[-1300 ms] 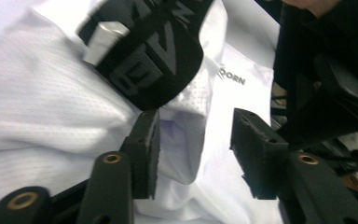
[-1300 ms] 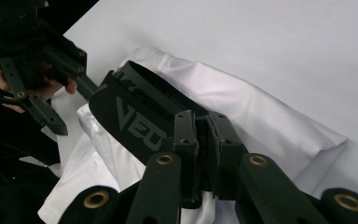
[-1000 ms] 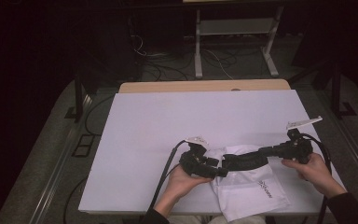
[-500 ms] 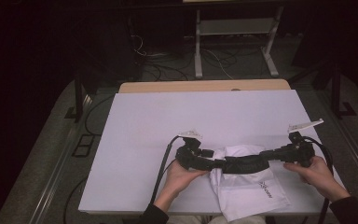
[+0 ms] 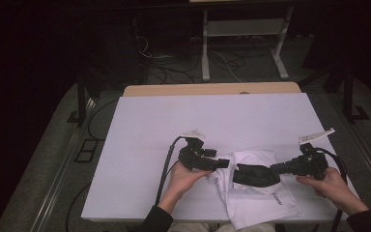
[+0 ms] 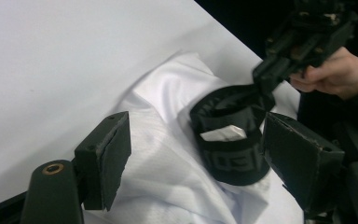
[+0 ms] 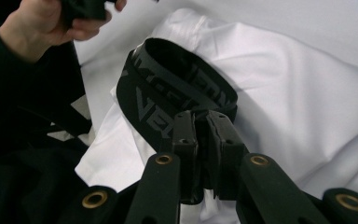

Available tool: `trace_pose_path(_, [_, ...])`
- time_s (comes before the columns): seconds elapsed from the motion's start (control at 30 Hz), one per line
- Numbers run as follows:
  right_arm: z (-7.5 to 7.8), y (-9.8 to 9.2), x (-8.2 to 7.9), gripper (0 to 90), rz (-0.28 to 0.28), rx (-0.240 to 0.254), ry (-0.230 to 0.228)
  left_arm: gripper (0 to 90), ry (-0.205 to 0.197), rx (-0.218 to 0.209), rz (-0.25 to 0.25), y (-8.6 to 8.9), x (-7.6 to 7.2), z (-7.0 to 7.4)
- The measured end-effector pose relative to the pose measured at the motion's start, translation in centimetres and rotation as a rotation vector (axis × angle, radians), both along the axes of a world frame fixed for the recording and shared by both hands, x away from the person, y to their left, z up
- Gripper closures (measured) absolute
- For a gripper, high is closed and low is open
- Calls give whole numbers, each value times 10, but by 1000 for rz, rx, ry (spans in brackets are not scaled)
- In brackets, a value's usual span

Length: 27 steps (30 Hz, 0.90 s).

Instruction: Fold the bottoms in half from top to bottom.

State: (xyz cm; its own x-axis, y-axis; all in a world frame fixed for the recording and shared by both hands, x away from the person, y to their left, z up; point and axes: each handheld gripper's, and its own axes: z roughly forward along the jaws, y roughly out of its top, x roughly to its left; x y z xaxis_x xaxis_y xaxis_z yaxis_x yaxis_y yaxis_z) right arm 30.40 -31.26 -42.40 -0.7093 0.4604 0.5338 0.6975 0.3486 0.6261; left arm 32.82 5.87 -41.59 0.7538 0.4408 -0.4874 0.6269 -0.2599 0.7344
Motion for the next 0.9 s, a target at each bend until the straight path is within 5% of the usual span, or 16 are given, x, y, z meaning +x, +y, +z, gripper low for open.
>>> trace_pose_path(0.5, [1, 0, -16, 800, 4, -58, -37, 196, -37, 33, 25, 11, 10, 2])
trace_pose_path(0.9, [0, 2, -35, 795, 17, -123, -64, 182, -86, 76, -3, 15, 5, 4])
